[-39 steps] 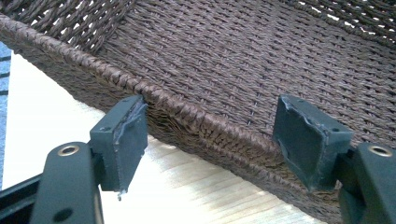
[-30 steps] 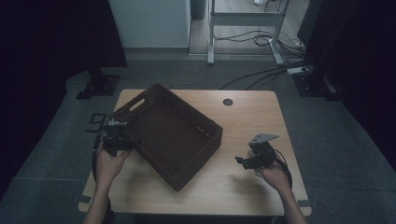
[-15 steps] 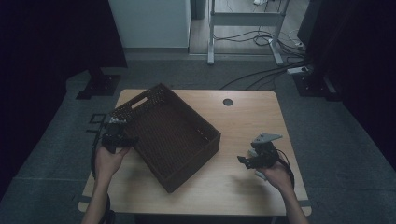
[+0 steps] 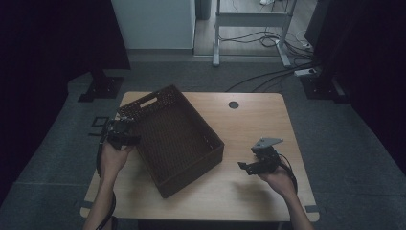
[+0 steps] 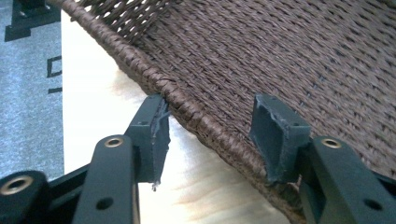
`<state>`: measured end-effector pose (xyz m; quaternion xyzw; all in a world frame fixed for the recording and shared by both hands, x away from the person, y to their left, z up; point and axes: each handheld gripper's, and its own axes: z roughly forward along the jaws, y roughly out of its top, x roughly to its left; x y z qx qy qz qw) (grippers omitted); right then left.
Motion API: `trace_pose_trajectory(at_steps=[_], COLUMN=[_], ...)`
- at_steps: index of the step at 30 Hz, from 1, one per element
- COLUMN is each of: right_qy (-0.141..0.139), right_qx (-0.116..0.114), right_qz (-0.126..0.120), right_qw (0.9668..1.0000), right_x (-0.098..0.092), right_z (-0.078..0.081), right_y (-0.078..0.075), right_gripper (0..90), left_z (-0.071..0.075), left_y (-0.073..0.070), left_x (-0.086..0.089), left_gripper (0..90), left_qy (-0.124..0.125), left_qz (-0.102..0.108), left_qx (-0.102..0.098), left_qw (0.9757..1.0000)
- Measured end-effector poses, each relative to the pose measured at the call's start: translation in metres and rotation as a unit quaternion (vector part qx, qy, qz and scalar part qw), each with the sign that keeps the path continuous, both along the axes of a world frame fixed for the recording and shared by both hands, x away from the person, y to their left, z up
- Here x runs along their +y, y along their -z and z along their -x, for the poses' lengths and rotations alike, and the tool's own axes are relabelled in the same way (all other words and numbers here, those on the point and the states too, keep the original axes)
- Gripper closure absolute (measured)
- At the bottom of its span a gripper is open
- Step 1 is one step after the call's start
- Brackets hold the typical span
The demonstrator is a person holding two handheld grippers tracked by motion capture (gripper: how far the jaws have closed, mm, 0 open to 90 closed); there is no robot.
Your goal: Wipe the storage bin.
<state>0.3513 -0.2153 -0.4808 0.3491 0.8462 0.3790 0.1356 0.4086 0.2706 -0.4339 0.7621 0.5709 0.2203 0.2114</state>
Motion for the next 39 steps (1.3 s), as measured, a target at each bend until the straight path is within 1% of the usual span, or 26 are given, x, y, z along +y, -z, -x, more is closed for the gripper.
trace_pose_trajectory(at_steps=[3,5,6,8,9,11,15,17,20,22,23,26,29,32,36,39], right_qy=[-0.005,-0.004,-0.005,-0.004,-0.005,-0.011,-0.024,-0.035,-0.046,-0.06,-0.064,-0.087,-0.106,-0.117,-0.133,-0.141], right_qx=[0.001,0.005,0.006,0.008,0.008,0.008,0.011,0.017,0.017,0.017,0.013,0.014,0.018,0.022,0.029,0.038], right_qz=[0.003,0.004,0.003,0.004,0.003,0.0,-0.01,-0.014,-0.018,-0.023,-0.026,-0.035,-0.033,-0.025,-0.022,-0.02], right_qw=[1.0,1.0,1.0,1.0,1.0,0.9999,0.9996,0.9992,0.9986,0.9978,0.9975,0.9955,0.9937,0.9926,0.9905,0.989], right_x=[0.002,0.002,0.002,0.002,0.002,0.004,0.008,0.012,0.019,0.024,0.027,0.034,0.04,0.045,0.047,0.047], right_z=[0.0,0.0,0.0,0.0,0.0,0.0,0.002,0.003,0.006,0.008,0.009,0.014,0.017,0.02,0.022,0.022], right_y=[0.001,0.002,0.003,0.003,0.003,0.002,0.001,0.001,-0.001,-0.003,-0.004,-0.008,-0.008,-0.007,-0.007,-0.007], right_gripper=[14.9,15.2,15.4,15.8,16.0,16.1,17.1,17.1,17.4,18.9,19.8,25.1,27.8,28.1,28.0,28.0], left_z=[-0.005,-0.008,-0.01,-0.013,-0.015,-0.02,-0.026,-0.028,-0.032,-0.035,-0.037,-0.042,-0.046,-0.051,-0.058,-0.063], left_y=[0.0,0.0,0.001,0.001,0.001,0.001,0.0,-0.001,-0.001,-0.001,-0.001,-0.001,-0.001,-0.001,-0.001,-0.001], left_x=[-0.001,-0.001,-0.001,-0.002,-0.004,-0.005,-0.007,-0.008,-0.012,-0.016,-0.018,-0.026,-0.033,-0.039,-0.047,-0.052], left_gripper=[51.0,52.8,55.5,57.2,58.1,60.2,62.7,64.0,65.5,66.7,67.0,68.4,69.2,70.4,71.9,72.9], left_qy=[-0.004,-0.005,-0.005,-0.007,-0.009,-0.008,-0.007,-0.005,0.004,0.01,0.012,0.02,0.028,0.033,0.037,0.041], left_qz=[-0.006,-0.007,-0.005,-0.015,-0.023,-0.027,-0.024,-0.019,-0.012,-0.008,-0.009,-0.013,-0.016,-0.013,-0.015,-0.008], left_qx=[0.005,0.01,0.012,0.011,0.011,0.011,0.015,0.016,0.017,0.017,0.016,0.015,0.016,0.014,0.015,0.015], left_qw=[1.0,0.9999,0.9999,0.9998,0.9996,0.9995,0.9996,0.9997,0.9998,0.9998,0.9998,0.9996,0.9994,0.9993,0.9991,0.999])
